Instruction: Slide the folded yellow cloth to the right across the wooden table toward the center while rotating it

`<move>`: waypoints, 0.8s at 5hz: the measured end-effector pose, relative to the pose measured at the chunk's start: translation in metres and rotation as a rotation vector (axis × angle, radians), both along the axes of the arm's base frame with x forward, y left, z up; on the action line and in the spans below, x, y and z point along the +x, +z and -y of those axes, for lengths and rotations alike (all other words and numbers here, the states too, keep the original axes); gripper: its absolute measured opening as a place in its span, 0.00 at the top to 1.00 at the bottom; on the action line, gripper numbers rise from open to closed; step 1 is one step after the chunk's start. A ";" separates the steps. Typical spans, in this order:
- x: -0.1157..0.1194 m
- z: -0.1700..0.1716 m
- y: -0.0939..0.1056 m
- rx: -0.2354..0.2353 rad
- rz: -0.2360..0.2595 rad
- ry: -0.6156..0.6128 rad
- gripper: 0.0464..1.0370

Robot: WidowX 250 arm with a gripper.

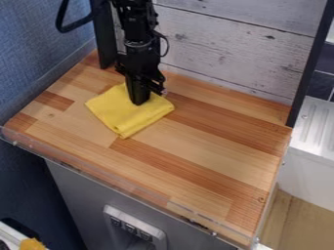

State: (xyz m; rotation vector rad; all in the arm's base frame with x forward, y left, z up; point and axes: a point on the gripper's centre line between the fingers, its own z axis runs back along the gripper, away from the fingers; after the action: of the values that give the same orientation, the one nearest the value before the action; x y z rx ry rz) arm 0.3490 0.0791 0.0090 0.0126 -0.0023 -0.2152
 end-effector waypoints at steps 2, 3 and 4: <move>0.000 0.005 -0.001 -0.018 0.015 0.131 0.98; -0.002 0.018 0.000 -0.022 0.011 0.167 0.98; -0.006 0.028 0.000 -0.023 0.001 0.187 0.98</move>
State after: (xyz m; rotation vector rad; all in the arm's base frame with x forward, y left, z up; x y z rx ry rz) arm 0.3433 0.0508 0.0095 -0.0103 -0.0049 -0.0285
